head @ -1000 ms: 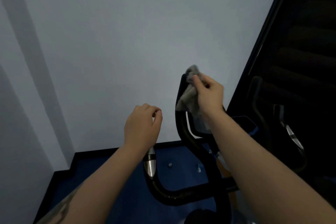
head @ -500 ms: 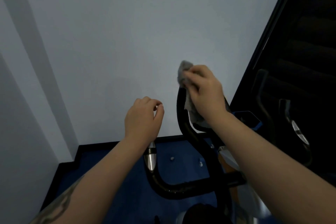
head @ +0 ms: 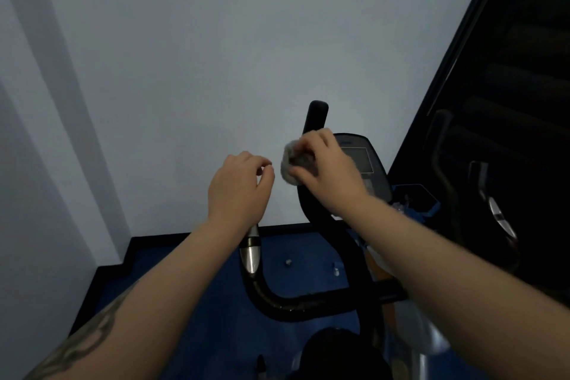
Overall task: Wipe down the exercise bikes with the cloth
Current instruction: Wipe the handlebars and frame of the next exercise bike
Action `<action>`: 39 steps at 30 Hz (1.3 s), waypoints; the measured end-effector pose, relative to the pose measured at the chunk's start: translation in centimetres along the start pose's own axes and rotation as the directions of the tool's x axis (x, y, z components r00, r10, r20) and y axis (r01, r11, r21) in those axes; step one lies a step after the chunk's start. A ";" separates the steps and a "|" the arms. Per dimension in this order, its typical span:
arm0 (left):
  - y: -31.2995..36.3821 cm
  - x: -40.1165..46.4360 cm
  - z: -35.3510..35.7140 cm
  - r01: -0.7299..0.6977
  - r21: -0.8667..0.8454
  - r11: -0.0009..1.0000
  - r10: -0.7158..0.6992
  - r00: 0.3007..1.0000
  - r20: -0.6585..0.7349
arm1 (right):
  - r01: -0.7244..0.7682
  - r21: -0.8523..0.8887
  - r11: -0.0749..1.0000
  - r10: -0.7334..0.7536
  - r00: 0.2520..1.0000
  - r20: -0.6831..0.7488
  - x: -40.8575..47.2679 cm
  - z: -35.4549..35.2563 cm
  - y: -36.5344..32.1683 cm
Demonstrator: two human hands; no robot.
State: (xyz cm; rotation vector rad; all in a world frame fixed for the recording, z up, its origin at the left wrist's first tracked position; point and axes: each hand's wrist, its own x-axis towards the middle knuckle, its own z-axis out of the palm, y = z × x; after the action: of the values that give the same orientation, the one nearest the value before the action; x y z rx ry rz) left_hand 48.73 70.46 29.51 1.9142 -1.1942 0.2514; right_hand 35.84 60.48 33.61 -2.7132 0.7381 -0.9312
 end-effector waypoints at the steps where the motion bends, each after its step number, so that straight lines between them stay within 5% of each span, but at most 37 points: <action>1: 0.0 0.0 0.1 -0.002 0.000 1.000 0.002 1.000 -0.006 | -0.072 -0.024 0.997 0.071 0.996 -0.051 -0.8 1.1 -0.1; 5: 0.1 0.1 0.2 0.000 0.006 1.000 0.000 1.000 -0.020 | -0.232 0.045 0.972 0.236 0.953 -0.191 -2.4 2.9 -0.6; 9: 0.1 0.1 0.3 0.004 0.000 1.000 -0.004 1.000 -0.022 | -0.235 0.123 0.964 0.235 0.972 0.015 -1.0 0.1 0.5; 17: 0.1 -0.2 0.5 -0.007 0.004 1.000 0.007 0.999 -0.038 | -0.070 0.080 0.994 0.074 0.997 -0.039 -1.1 0.4 0.6; 23: 0.4 -0.4 0.0 0.016 -0.019 1.000 -0.015 1.000 0.011 | -0.013 0.165 0.986 -0.027 0.971 0.239 -4.4 -2.1 1.8; 31: 4.1 -5.8 -0.7 -0.009 -0.105 0.994 0.008 1.000 -0.015 | -0.177 0.286 0.942 0.089 0.951 0.296 -10.9 -4.3 4.1; 36: 6.7 -12.1 -0.4 0.066 -0.278 0.958 -0.012 0.981 0.192 | -0.222 0.262 0.939 0.171 0.964 0.204 -17.5 -4.7 3.0; 39: 7.1 -14.8 -0.2 0.089 -0.236 0.968 -0.005 0.942 0.336 | -0.253 0.275 0.927 0.216 0.963 0.160 -21.2 -4.6 1.6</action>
State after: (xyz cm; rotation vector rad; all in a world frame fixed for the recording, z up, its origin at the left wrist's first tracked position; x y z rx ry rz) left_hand 35.26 78.80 25.33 1.8035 -1.3266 -0.2509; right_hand 17.91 69.85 25.58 -2.3387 0.8064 -0.7384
